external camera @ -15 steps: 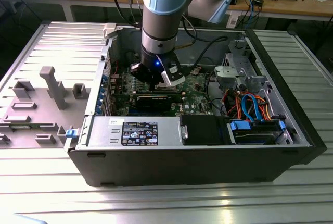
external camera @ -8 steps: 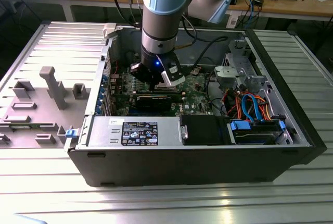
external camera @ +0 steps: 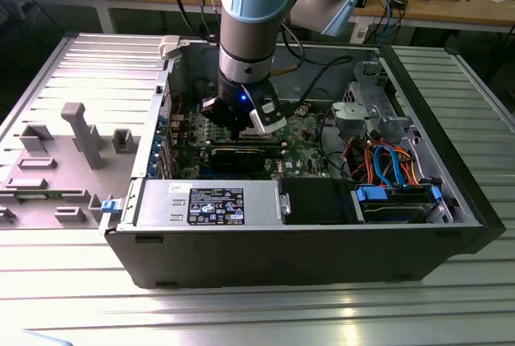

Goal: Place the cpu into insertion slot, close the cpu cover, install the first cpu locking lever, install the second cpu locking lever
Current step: 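Install the second cpu locking lever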

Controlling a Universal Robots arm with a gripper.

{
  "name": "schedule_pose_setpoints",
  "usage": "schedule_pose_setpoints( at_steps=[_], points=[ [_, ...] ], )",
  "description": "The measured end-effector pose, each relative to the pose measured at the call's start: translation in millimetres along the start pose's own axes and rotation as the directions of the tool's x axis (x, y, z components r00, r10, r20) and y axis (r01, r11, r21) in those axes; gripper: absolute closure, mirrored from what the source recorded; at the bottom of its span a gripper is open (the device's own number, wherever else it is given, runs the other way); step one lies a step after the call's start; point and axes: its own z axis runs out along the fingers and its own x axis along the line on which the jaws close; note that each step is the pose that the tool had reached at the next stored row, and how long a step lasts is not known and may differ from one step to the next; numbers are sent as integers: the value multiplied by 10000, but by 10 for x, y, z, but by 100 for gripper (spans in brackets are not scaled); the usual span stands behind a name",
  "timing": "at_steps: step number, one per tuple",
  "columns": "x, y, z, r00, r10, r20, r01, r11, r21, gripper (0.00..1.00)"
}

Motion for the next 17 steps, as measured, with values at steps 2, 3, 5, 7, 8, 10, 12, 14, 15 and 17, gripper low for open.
schedule_pose_setpoints(
  at_steps=[2, 3, 5, 7, 8, 10, 12, 14, 15, 17],
  points=[
    [0, -2, 0, 10000, 0, 0, 0, 10000, 0, 89],
    [0, -7, -1, 10000, -2, 0, 2, 10000, -3, 89],
    [1, -22, -4, 10000, -2, 1, 2, 10000, -24, 89],
    [3, -46, -7, 10000, -7, 2, 7, 10000, -73, 89],
    [3, -48, -7, 10000, -18, 2, 18, 9999, -104, 89],
    [3, -51, 6, 9999, -148, -13, 147, 9996, -244, 89],
    [6, -57, 36, 9997, -248, -25, 247, 9991, -343, 89],
    [5, -69, 68, 9995, -330, -32, 328, 9985, -430, 89],
    [5, -71, 79, 9993, -363, -34, 361, 9983, -468, 89],
    [12, -74, 99, 9992, -401, -33, 399, 9977, -555, 89]
  ],
)
